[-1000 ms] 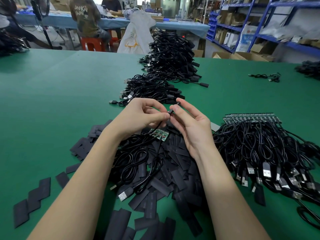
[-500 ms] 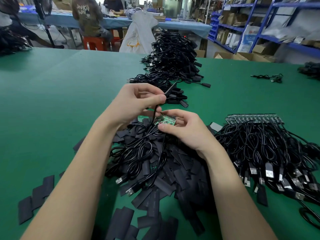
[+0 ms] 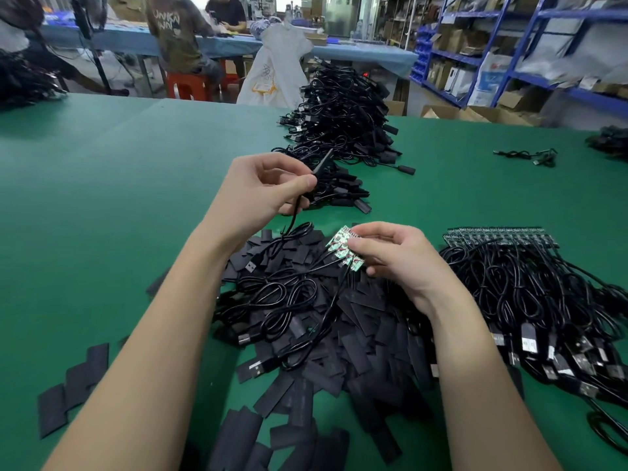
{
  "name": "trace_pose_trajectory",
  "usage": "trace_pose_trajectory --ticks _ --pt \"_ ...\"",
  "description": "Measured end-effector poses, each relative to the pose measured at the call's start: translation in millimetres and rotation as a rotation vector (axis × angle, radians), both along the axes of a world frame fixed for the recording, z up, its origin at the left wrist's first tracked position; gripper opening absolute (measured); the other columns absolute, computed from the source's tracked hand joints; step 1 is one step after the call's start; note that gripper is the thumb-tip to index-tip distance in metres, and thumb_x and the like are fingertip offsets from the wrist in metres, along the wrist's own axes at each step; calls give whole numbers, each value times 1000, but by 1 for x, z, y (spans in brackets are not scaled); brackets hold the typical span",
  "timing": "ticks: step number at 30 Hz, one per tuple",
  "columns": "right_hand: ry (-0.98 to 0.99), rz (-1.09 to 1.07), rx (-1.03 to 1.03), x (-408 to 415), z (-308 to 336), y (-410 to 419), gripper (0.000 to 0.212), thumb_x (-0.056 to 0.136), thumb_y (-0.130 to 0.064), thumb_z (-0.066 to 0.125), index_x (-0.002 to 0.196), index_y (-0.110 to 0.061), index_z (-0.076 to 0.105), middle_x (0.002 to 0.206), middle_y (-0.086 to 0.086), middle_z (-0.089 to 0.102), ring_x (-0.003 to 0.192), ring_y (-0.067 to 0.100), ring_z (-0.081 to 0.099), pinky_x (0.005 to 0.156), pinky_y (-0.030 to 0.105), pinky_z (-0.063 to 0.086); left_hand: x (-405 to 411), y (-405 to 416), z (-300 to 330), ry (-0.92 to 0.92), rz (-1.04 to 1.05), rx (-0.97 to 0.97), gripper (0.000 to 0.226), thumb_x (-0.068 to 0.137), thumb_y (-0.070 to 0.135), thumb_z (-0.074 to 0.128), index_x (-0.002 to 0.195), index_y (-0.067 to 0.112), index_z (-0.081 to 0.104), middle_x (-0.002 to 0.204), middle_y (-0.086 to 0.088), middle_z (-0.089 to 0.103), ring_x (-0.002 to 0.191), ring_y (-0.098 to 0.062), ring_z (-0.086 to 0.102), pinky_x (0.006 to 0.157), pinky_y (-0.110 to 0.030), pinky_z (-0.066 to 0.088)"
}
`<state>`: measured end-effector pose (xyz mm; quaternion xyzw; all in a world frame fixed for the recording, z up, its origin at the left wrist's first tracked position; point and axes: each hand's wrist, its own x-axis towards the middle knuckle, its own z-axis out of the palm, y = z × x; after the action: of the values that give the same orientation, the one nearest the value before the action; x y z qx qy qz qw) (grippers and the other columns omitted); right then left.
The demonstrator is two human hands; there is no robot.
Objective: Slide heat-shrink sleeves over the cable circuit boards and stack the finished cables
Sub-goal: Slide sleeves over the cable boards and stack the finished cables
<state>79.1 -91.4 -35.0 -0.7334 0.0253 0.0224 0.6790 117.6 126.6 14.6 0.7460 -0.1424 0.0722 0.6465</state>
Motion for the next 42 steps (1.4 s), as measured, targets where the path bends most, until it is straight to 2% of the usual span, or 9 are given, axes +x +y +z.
trace_pose_trajectory --ticks 5,10,13,22,29,32,35,37,42 --pt "12 -23 -49 0 -7 2 8 86 -20 80 93 -20 78 79 -12 76 63 -2 63 55 17 50 7 -3 8 -89 47 75 10 89 13 77 95 6 74 73 -11 71 63 -17 62 70 -36 56" --pt "20 -12 -69 2 -9 3 4 88 -25 78 91 -25 79 80 -15 76 64 -4 63 58 17 50 49 -7 47 -267 151 416 6 88 20 78 93 18 76 84 -1 76 71 -11 69 75 -24 56" --pt "21 -20 -65 2 -10 4 3 88 -28 77 90 -26 79 80 -17 75 65 -5 63 58 17 50 90 -15 70 -369 194 619 8 86 21 77 89 28 75 80 11 71 70 7 64 78 -13 52" --pt "32 -10 -44 3 -12 3 5 89 -31 76 90 -28 80 81 -17 75 67 -6 63 60 16 50 158 -44 2 -389 161 1047 14 89 18 70 100 26 76 97 3 72 94 -24 67 73 -27 45" --pt "37 2 -42 2 -12 3 3 89 -26 77 91 -25 79 82 -13 76 66 -2 62 60 18 51 144 -48 -12 -447 249 970 25 90 16 64 115 19 70 111 -2 70 113 -27 56 85 -37 49" --pt "45 1 -41 2 -10 4 4 88 -22 78 92 -22 78 77 -11 74 66 1 62 60 19 51 115 -48 -10 -425 260 796 21 90 20 67 111 19 68 102 0 67 102 -21 58 84 -36 50" --pt "35 -4 -19 0 -6 5 11 86 -14 79 94 -21 77 77 -9 75 68 2 64 60 18 51 71 -49 -16 -132 90 499 11 92 34 70 98 25 71 90 7 70 80 -6 64 72 -23 51" --pt "13 -12 22 -1 -4 6 14 85 -11 79 96 -20 77 81 -6 77 70 2 65 61 17 52 42 -45 -25 128 -112 322 16 93 40 69 100 26 71 96 0 73 75 -6 66 65 -18 49" --pt "6 -24 162 -2 0 12 14 86 -7 77 95 -18 76 89 1 79 78 4 70 65 16 53 -3 -31 -41 332 -289 101 18 94 31 70 102 15 73 82 5 71 60 -2 56 56 -11 44"
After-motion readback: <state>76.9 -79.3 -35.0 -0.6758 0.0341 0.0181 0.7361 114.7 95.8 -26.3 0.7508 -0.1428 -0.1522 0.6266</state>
